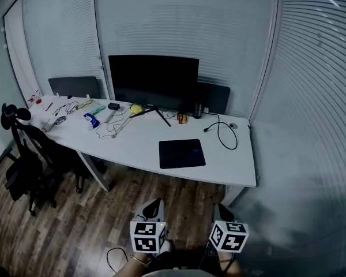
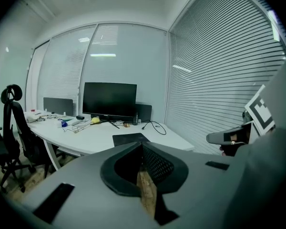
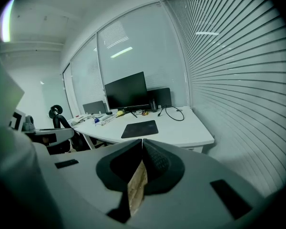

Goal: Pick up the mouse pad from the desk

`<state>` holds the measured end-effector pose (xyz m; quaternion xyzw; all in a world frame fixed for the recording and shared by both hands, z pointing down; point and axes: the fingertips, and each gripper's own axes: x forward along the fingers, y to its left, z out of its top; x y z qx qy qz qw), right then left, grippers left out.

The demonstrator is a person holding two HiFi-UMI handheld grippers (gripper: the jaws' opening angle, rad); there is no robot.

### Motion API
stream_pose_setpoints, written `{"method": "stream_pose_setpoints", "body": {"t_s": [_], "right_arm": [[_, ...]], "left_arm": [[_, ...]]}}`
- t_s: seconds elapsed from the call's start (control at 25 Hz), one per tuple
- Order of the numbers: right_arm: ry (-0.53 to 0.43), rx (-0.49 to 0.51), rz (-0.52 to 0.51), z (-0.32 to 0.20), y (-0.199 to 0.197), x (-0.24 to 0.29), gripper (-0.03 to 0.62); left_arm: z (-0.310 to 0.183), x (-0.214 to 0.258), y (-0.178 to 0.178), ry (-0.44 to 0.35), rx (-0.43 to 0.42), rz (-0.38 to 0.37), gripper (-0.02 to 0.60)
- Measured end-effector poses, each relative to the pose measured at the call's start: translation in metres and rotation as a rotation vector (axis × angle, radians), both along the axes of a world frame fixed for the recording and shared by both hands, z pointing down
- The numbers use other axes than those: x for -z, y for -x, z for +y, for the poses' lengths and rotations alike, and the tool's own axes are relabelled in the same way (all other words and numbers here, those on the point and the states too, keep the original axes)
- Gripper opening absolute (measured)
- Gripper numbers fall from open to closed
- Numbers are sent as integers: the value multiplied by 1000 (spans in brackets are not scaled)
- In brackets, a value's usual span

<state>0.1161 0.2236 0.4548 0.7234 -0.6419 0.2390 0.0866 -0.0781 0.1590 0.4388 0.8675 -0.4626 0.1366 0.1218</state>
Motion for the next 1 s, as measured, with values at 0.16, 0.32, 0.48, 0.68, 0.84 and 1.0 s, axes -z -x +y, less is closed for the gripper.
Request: {"method": "stream_pose_setpoints", "body": {"t_s": [0.16, 0.32, 0.48, 0.68, 0.84, 1.0], "right_arm": [[-3, 1, 4, -21, -9, 0, 34], [0, -2, 7, -45, -13, 5, 34], [6, -7, 16, -68, -16, 7, 34], [7, -15, 29, -105, -19, 8, 34], [16, -5, 34, -133, -15, 9, 34], [32, -8, 38, -158, -13, 7, 34]], "left_arm": [[-22, 0, -8, -4, 6, 7, 18], [-46, 3, -11, -3, 6, 14, 18], [-73, 3, -13, 4, 6, 19, 18], [-109, 0, -18, 11, -5, 23, 18], [-139, -2, -18, 25, -12, 31, 18], [-166, -3, -16, 35, -22, 34, 18]]}}
